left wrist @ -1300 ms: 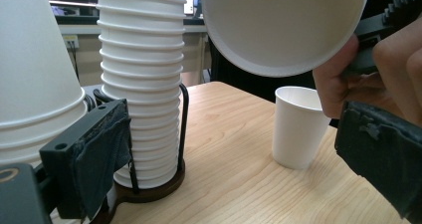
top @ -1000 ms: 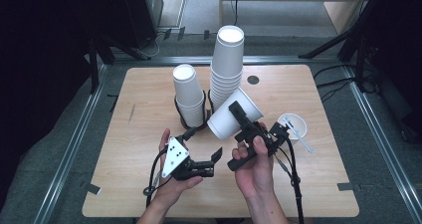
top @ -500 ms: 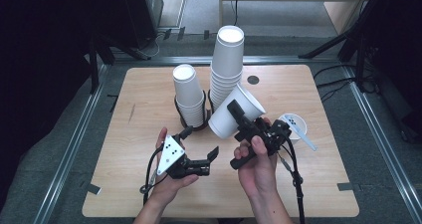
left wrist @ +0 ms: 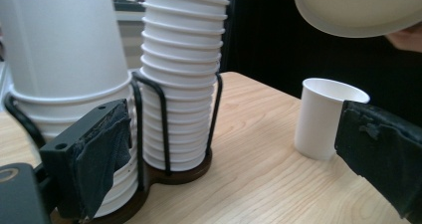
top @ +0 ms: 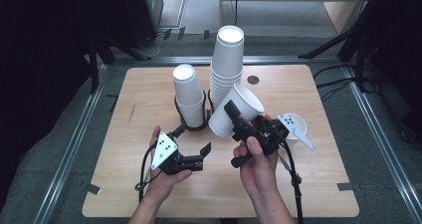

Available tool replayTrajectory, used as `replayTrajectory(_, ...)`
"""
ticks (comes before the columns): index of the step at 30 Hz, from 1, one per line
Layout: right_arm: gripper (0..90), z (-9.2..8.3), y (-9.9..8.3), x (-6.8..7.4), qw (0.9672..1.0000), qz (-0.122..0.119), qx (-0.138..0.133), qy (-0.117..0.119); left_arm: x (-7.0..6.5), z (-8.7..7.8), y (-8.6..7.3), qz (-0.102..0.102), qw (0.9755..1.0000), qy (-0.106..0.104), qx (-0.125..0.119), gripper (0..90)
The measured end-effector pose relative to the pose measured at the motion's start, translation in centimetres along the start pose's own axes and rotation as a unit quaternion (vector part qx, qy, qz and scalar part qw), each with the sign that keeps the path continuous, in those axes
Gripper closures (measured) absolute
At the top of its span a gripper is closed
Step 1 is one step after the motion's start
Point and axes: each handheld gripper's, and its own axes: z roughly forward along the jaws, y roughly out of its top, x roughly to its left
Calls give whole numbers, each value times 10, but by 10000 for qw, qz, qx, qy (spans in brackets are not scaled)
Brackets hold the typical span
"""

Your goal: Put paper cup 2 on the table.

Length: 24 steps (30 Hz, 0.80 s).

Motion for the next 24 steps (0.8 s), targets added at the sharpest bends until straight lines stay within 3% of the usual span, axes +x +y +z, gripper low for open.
replayTrajectory(5, 152, 2, -5, 2, 9988, -475, -103, -23, 8, -3, -2, -25, 9998, 156, 88, 18)
replayTrajectory(8, 152, 3, -8, 4, 9956, -930, -130, -64, 14, -5, -4, -14, 9994, 295, 178, 18)
replayTrajectory(10, 152, 3, -10, 5, 9937, -1113, -144, -66, 18, -7, -6, -31, 9988, 414, 241, 18)
replayTrajectory(16, 152, 6, -22, 7, 9815, -1910, -98, -98, 34, -16, -14, -146, 9962, 756, 415, 18)
replayTrajectory(21, 152, 7, -29, 6, 9762, -2166, -92, -76, 50, -26, -21, -272, 9924, 1105, 477, 18)
replayTrajectory(24, 152, 8, -33, 3, 9704, -2413, -100, -65, 57, -32, -26, -275, 9898, 1275, 565, 18)
